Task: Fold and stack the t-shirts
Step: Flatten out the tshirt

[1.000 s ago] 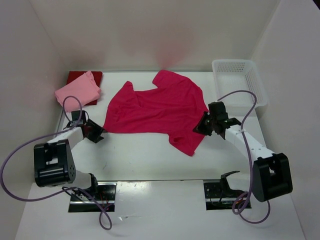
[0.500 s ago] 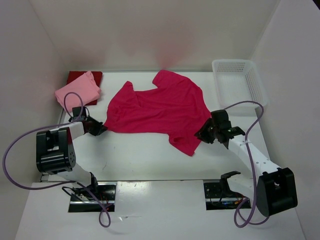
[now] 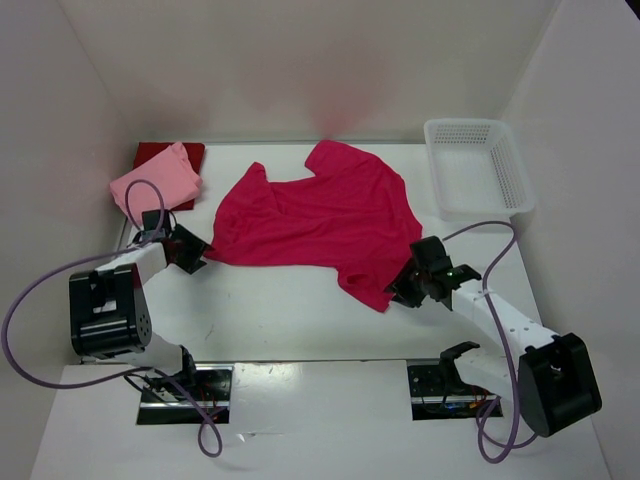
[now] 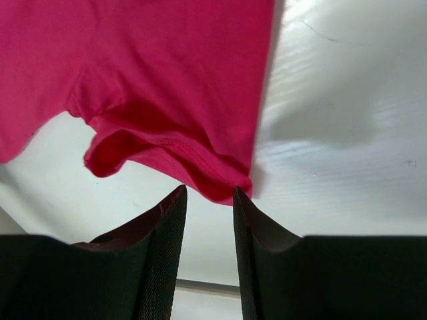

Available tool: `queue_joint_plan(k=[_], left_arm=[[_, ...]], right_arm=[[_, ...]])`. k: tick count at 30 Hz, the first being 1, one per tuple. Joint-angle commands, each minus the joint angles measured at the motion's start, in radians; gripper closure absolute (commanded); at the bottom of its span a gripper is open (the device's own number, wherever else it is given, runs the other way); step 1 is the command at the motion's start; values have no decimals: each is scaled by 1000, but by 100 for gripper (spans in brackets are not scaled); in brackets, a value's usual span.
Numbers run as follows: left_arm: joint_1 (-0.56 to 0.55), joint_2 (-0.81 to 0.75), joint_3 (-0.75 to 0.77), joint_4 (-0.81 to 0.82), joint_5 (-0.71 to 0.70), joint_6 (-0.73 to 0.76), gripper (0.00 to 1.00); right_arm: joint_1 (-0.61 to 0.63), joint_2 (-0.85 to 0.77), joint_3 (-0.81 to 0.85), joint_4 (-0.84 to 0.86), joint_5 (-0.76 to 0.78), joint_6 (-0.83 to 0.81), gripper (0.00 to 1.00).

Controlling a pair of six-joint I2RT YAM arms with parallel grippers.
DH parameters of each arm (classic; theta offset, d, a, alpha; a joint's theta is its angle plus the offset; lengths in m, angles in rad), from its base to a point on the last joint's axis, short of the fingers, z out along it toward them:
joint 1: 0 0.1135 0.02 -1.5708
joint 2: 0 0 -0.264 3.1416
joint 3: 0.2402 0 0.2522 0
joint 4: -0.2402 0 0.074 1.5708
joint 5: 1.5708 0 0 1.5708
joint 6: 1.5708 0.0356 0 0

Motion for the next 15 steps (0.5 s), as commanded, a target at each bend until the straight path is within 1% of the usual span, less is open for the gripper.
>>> queue_joint_plan(k=[1, 4, 5, 8, 10, 11, 12, 13, 15], left_arm=[[3, -81, -46, -24, -47, 9, 45], [3, -68, -46, -9, -38, -2, 52], [3, -58, -46, 2, -24, -2, 58], [3, -6, -37, 21, 5, -2, 66], [3, 14, -28, 31, 14, -2, 73], [3, 27, -28, 47, 14, -2, 76], [3, 28, -28, 47, 14, -2, 80], [3, 41, -7, 47, 25, -2, 88], [3, 41, 18, 15, 37, 18, 96]], right_arm=[[15, -29, -28, -6, 32, 47, 60], [15, -39, -28, 4, 32, 47, 60], [15, -39, -28, 4, 41, 47, 60], [15, -49, -28, 15, 61, 47, 60], [15, -26, 8, 26, 81, 14, 59], [15, -13, 19, 55, 81, -5, 53], [15, 39, 33, 69, 81, -28, 52], [15, 79, 79, 78, 81, -76, 52], [15, 188, 131, 95, 93, -129, 52]])
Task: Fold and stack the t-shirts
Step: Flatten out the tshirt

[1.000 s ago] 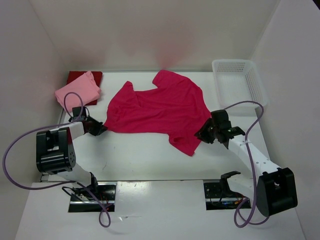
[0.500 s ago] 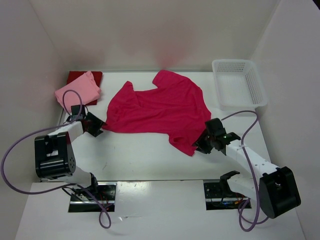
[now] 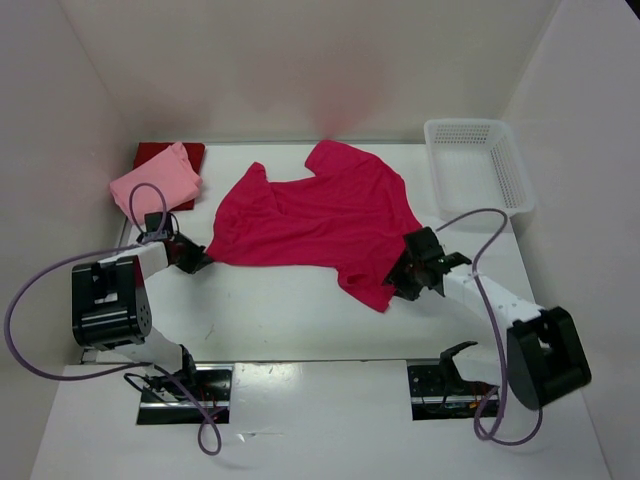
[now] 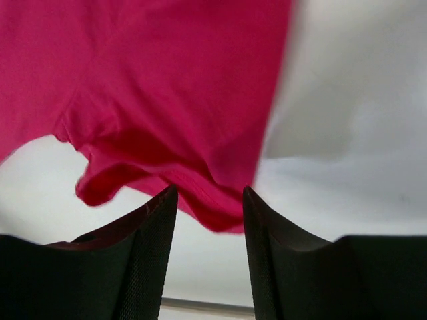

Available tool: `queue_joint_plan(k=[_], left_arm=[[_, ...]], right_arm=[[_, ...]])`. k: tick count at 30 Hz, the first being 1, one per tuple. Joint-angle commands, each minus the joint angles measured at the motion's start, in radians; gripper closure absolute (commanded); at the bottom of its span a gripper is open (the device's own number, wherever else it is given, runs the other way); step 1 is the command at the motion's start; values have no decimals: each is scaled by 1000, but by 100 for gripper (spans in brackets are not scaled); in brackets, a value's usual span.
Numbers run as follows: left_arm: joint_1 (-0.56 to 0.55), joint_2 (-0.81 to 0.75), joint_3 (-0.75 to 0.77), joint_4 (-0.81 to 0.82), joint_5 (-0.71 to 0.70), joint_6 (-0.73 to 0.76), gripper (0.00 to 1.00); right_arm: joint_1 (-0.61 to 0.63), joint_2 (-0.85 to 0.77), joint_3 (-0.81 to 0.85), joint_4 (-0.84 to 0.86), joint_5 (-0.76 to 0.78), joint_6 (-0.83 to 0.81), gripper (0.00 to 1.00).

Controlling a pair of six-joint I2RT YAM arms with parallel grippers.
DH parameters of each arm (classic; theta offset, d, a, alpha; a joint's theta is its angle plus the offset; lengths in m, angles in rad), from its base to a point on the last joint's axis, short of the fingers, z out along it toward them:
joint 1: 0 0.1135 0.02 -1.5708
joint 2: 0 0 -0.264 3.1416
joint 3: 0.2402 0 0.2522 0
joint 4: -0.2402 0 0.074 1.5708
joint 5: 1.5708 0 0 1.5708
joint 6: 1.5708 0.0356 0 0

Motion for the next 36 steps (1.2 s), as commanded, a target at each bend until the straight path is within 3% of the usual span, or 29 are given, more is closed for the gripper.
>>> queue_joint_plan(k=[1, 4, 8, 11, 14, 23, 25, 28, 31, 32, 34, 35, 36], left_arm=[[3, -2, 56, -13, 24, 38, 100], [3, -59, 78, -47, 24, 63, 100], [3, -88, 99, -78, 37, 88, 100], [3, -99, 89, -87, 57, 97, 100], [3, -99, 78, -87, 57, 115, 100], [3, -99, 67, -67, 77, 115, 100], [3, -99, 78, -67, 77, 115, 100], [3, -90, 89, -78, 77, 125, 100], [3, -90, 89, -78, 77, 134, 100], [3, -90, 89, -78, 77, 134, 100], [3, -90, 80, -78, 77, 143, 100], [3, -90, 80, -78, 77, 143, 100], [3, -90, 80, -78, 86, 143, 100]], right_arm=[[10, 132, 141, 95, 28, -154, 50], [32, 217, 233, 95, 36, -195, 50], [41, 290, 243, 120, 37, -214, 59], [53, 356, 252, 146, 37, -235, 80], [108, 396, 287, 125, -5, -249, 88], [376, 384, 316, 74, -160, -160, 93], [432, 384, 330, 65, -160, -140, 88], [432, 331, 348, -1, -139, -140, 69], [368, 184, 319, -41, -94, -116, 67], [286, 135, 266, -50, -94, -105, 67], [181, -20, 194, -50, -79, -85, 81], [67, -66, 122, -50, -91, -75, 91], [23, -106, 91, -50, -91, -65, 94]])
